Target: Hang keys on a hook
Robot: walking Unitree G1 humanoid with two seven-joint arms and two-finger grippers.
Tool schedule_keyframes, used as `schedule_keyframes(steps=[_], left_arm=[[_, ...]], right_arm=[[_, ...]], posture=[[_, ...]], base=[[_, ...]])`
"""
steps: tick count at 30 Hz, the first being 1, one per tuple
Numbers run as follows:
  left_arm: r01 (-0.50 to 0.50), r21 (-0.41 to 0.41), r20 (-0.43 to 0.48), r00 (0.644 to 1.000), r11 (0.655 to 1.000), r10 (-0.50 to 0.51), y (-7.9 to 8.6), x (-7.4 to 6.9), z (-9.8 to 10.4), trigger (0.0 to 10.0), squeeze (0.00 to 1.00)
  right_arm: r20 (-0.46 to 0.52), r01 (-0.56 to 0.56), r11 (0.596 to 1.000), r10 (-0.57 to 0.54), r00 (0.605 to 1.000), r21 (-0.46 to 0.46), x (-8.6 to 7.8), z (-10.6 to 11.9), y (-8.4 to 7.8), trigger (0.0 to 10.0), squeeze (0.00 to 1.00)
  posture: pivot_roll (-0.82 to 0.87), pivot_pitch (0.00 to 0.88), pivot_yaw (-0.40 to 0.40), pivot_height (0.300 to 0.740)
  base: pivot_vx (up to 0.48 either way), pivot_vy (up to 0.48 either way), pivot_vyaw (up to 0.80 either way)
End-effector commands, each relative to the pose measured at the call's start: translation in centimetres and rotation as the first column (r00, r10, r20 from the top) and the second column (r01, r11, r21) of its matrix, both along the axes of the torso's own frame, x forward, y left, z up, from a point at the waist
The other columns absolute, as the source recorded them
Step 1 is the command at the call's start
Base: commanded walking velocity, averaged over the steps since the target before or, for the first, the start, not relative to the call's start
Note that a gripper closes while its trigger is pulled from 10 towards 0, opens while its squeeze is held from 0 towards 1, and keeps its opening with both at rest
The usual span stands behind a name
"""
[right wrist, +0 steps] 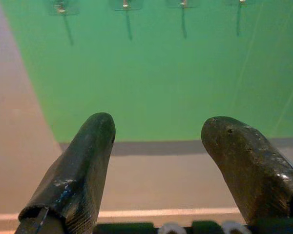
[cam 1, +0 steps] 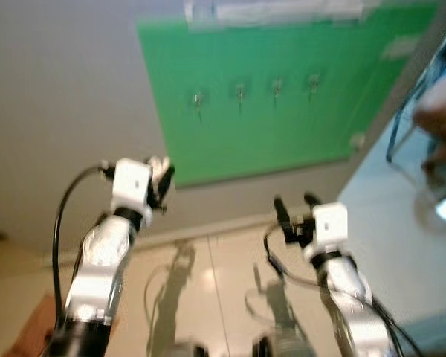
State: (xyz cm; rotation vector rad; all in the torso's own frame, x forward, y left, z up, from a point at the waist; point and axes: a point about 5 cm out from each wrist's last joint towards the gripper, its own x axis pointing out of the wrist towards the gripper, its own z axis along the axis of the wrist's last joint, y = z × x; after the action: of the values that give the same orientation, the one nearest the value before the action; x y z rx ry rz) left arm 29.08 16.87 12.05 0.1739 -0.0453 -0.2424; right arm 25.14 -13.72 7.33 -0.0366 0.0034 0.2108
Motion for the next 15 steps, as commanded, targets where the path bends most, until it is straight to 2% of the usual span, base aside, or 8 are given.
schedule_keyframes(steps=[1, 5, 9, 14, 15], left_arm=[[0.025, 0.003, 0.014, 1.000, 1.000, -0.025, -0.76, 0.04, 0.28, 0.0, 0.00], [0.020, 0.012, 0.012, 1.000, 1.000, -0.020, -0.52, 0.09, 0.29, 0.0, 0.00], [0.033, -0.001, 0.010, 0.999, 0.999, -0.033, -0.58, 0.09, 0.25, 0.0, 0.00], [0.053, 0.031, 0.008, 0.999, 0.998, -0.054, -0.99, 0.02, 0.06, 0.0, 0.00], [0.047, 0.049, 0.002, 0.999, 0.998, -0.047, -1.10, 0.11, -0.07, 0.0, 0.00]], right_arm=[[0.001, 0.018, 1.000, -0.018, 1.000, -0.014, -0.21, -0.02, -0.77, 10.0, 0.00], [0.000, 0.016, 1.000, -0.016, 1.000, -0.012, -0.30, -0.03, -0.66, 10.0, 0.00], [-0.001, 0.016, 1.000, -0.016, 1.000, -0.010, -0.34, -0.03, -0.62, 10.0, 0.00], [-0.001, 0.018, 1.000, -0.018, 1.000, -0.010, -0.33, 0.01, -0.63, 10.0, 0.00], [0.000, 0.019, 1.000, -0.019, 1.000, -0.010, -0.33, 0.03, -0.65, 10.0, 0.00]], posture=[[-0.14, 0.133, 0.036, 0.740], [-0.14, 0.137, 0.036, 0.740], [-0.15, 0.138, 0.037, 0.740], [-0.15, 0.138, 0.037, 0.740], [-0.15, 0.139, 0.039, 0.740]], base=[[0.480, 0.000, 0.00], [0.480, 0.000, 0.00], [0.000, 0.000, 0.00], [0.000, 0.000, 0.00], [0.000, -0.458, 0.00]])
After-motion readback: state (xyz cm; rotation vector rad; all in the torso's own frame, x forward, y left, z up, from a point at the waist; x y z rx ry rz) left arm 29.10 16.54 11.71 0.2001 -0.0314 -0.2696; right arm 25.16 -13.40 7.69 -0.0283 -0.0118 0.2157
